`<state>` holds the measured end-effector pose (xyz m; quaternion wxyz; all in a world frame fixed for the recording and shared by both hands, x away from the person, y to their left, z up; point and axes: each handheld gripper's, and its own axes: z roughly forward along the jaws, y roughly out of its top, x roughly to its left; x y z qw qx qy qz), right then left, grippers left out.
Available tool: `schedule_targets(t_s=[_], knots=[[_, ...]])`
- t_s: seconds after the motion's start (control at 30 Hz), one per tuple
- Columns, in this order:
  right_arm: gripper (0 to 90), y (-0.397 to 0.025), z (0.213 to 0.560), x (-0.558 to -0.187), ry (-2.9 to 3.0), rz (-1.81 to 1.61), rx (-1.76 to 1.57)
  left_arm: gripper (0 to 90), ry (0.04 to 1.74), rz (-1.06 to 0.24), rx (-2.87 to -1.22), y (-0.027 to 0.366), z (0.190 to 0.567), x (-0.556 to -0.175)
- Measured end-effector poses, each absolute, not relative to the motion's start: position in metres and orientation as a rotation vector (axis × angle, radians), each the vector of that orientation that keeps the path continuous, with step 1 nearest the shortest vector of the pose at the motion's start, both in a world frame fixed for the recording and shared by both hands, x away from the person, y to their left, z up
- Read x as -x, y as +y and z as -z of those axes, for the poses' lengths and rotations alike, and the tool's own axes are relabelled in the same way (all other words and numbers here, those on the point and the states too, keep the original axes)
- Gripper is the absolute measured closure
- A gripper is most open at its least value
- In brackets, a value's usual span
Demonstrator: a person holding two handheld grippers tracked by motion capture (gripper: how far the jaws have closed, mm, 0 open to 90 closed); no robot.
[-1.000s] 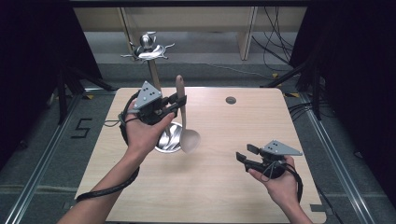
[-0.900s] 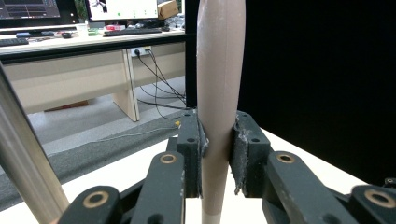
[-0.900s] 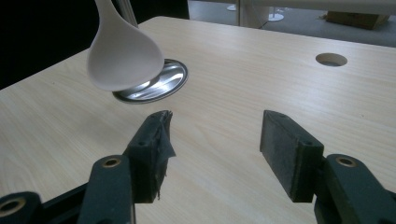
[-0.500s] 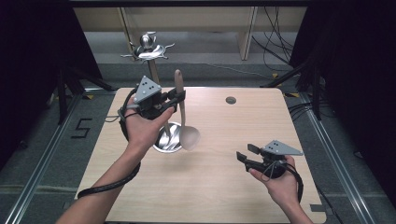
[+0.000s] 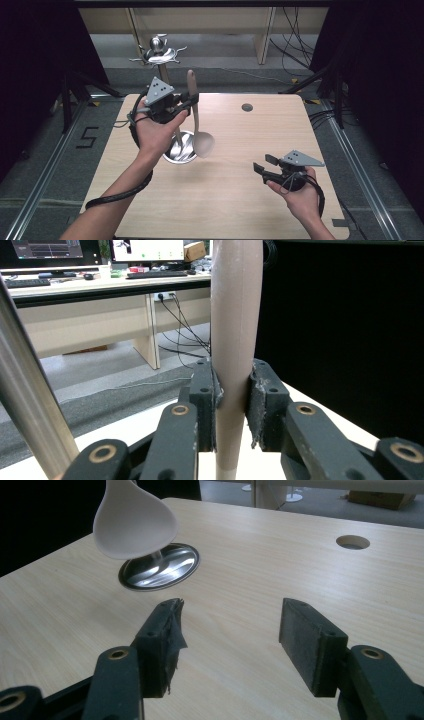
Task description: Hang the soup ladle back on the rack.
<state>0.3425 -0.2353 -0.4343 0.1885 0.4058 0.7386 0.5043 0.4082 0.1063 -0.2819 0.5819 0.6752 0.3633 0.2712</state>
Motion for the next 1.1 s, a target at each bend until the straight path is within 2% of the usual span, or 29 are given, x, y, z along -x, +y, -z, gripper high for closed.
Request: schedule_targets(t_s=[1.1], knots=[[42.4,-0.236,0.434,-0.342,2.083,-1.418,-1.168,74.4,0.902,-0.647,-1.538,0.109,0.267,-0.414]])
